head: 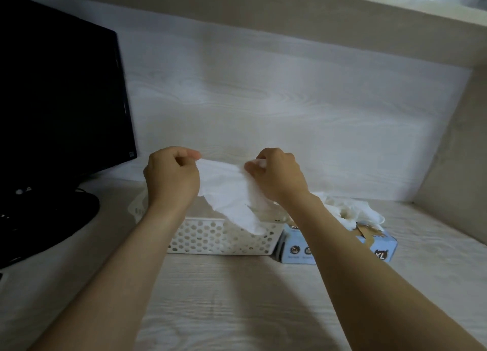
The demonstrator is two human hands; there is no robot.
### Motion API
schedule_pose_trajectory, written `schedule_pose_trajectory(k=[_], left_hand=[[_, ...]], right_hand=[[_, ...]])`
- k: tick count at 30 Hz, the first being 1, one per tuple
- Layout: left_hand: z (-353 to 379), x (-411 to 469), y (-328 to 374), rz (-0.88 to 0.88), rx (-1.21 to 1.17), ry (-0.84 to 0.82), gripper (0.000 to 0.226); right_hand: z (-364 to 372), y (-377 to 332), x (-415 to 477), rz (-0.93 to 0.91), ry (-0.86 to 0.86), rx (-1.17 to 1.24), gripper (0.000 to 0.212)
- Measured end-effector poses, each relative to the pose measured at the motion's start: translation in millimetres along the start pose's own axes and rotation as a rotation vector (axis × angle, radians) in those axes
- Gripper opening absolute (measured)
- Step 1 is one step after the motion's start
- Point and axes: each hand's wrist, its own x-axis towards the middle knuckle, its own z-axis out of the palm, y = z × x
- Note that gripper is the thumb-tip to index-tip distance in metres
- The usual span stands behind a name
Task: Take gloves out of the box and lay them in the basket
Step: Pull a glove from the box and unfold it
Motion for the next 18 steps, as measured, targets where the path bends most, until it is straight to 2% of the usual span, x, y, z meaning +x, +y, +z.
schedule_pose_trajectory(k=[2, 6, 9, 12, 14, 16, 18], left_hand=[[-4.0, 4.9, -2.3, 0.002, 0.053, -0.019, 0.025], [-8.6, 10.4, -6.8, 0.034, 0.165, -0.086, 0.029], [-11.1, 10.5, -9.0, 0.086, 0.323, -0.116, 0.013], [-12.7, 14.5, -11.5, 0.064, 0.547, -0.139, 0.032], [-13.3, 14.0, -10.7, 0.027, 0.669, -0.172, 0.036], [-12.2, 13.0, -9.3, 0.022, 0.827, -0.202, 0.037], [-11.0, 13.3, -8.8, 0.112, 1.003, -0.211, 0.04]], right_hand=[[2.6, -3.4, 6.3, -0.003, -0.046, -0.022, 0.031], [14.2, -5.7, 10.8, 0.005, -0.141, -0.053, 0.033], [19.4, -3.5, 9.3, 0.009, -0.18, -0.11, 0.037], [16.5, -0.9, 6.7, -0.018, -0.147, -0.214, 0.048], [12.2, -0.7, 5.3, -0.088, -0.091, -0.388, 0.05], [8.6, -2.1, 5.6, -0.185, -0.054, -0.532, 0.046], [7.1, -3.5, 9.8, -0.287, -0.074, -0.48, 0.036]])
